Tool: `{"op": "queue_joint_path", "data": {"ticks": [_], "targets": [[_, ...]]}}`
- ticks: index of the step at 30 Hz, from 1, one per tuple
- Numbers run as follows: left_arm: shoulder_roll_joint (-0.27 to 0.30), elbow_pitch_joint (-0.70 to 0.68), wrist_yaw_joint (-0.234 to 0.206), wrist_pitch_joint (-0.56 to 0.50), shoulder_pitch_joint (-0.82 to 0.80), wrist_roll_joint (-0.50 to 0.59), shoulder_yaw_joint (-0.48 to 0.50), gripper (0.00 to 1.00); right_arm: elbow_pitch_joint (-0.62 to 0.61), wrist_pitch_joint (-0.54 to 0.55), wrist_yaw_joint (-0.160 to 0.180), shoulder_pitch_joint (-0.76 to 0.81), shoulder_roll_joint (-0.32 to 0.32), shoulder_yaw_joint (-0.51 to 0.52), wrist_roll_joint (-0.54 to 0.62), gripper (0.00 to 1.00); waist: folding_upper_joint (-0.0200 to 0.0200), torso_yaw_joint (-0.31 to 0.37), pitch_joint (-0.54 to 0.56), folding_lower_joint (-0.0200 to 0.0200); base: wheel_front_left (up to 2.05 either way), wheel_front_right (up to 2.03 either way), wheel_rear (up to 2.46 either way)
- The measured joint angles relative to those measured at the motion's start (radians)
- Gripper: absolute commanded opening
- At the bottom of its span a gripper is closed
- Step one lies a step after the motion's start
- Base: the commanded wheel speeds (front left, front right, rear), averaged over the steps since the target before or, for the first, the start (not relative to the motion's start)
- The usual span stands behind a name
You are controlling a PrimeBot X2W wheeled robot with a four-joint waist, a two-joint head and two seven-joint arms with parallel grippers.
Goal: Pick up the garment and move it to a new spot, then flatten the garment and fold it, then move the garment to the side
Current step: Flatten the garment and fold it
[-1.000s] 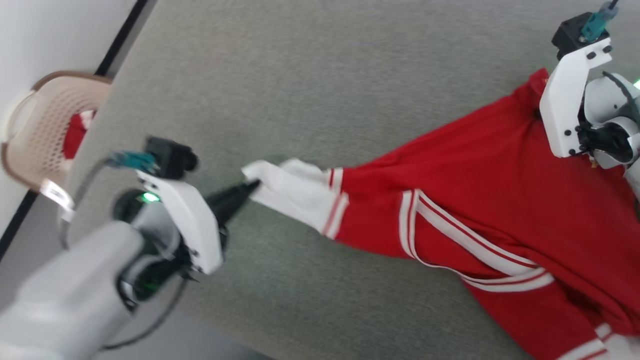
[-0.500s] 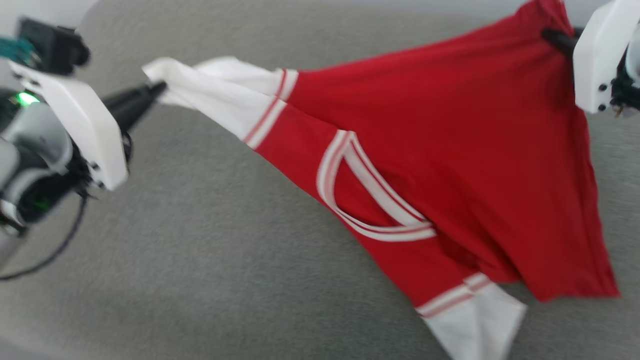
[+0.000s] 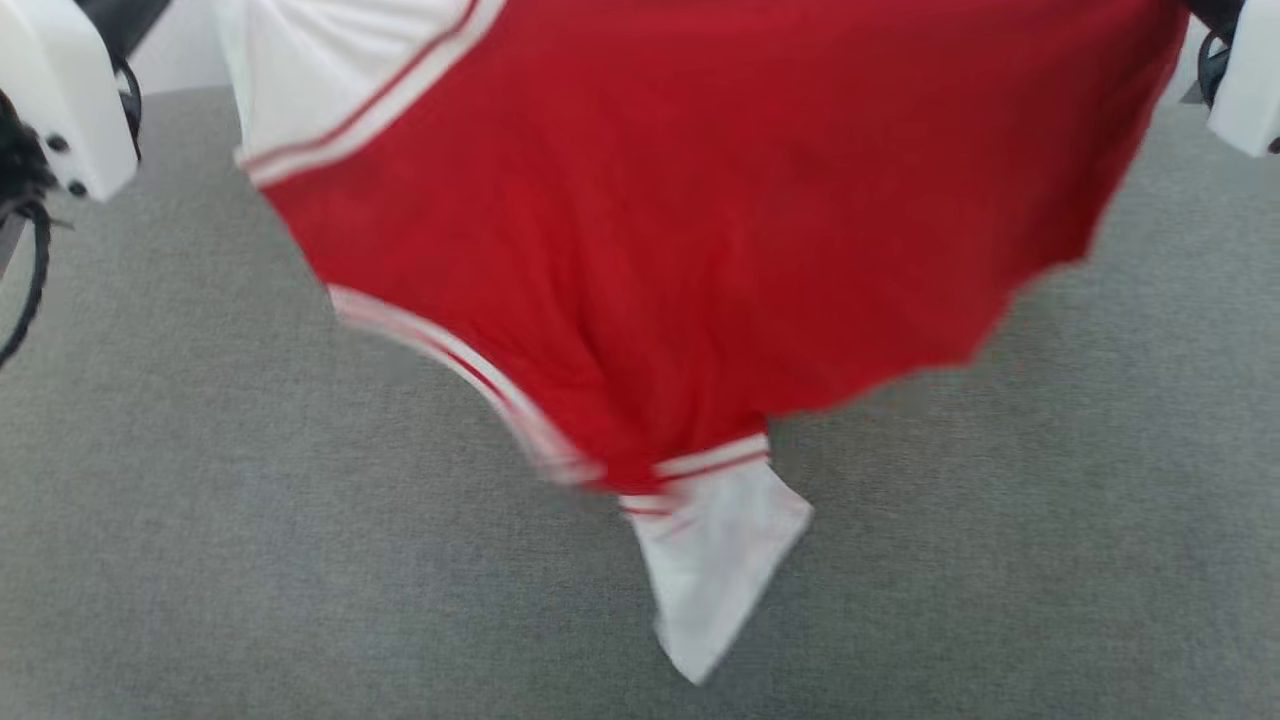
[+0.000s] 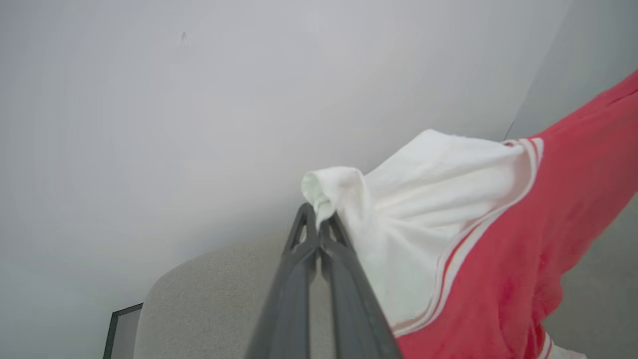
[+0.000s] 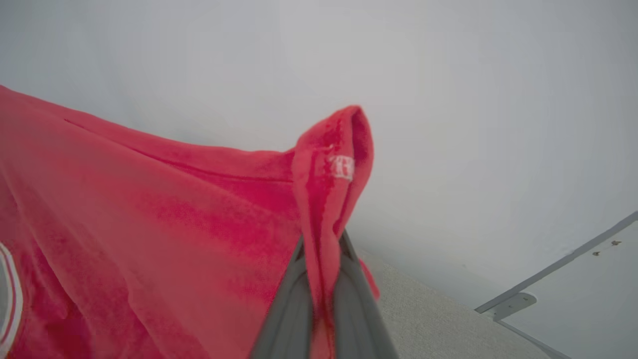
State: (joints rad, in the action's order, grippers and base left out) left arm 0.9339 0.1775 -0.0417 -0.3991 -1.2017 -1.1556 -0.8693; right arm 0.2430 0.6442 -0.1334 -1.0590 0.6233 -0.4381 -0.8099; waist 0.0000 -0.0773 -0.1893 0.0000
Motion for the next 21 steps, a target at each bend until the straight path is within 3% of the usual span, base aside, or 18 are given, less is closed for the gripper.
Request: {"op": "queue_joint_path", "data": {"ticks": [6, 11, 17, 21], "targets": [[-0.044, 0.071, 0.022, 0.001, -0.079, 0.037, 0.004, 0.00, -0.005, 0.012, 0.000, 0.003, -0.044, 0.081, 0.068, 0.00, 0.0000, 0.013, -0.010, 0.0000, 0.00, 0.00, 0.00], [-0.118, 0.193, 0.052, 0.064, -0.179, 0.118, -0.001, 0.00, 0.085, -0.064, 0.000, -0.062, -0.115, 0.128, 0.176, 0.00, 0.0000, 0.021, -0.060, 0.0000, 0.00, 0.00, 0.00], [-0.207, 0.373, 0.070, 0.239, -0.354, 0.252, 0.007, 0.00, 0.254, -0.256, 0.000, -0.208, -0.208, 0.135, 0.337, 0.00, 0.0000, 0.034, -0.149, 0.0000, 0.00, 0.00, 0.00], [-0.251, 0.464, 0.077, 0.418, -0.474, 0.360, 0.013, 0.00, 0.364, -0.470, 0.000, -0.308, -0.259, 0.175, 0.462, 0.00, 0.0000, 0.042, -0.203, 0.0000, 0.00, 0.00, 0.00]]}}
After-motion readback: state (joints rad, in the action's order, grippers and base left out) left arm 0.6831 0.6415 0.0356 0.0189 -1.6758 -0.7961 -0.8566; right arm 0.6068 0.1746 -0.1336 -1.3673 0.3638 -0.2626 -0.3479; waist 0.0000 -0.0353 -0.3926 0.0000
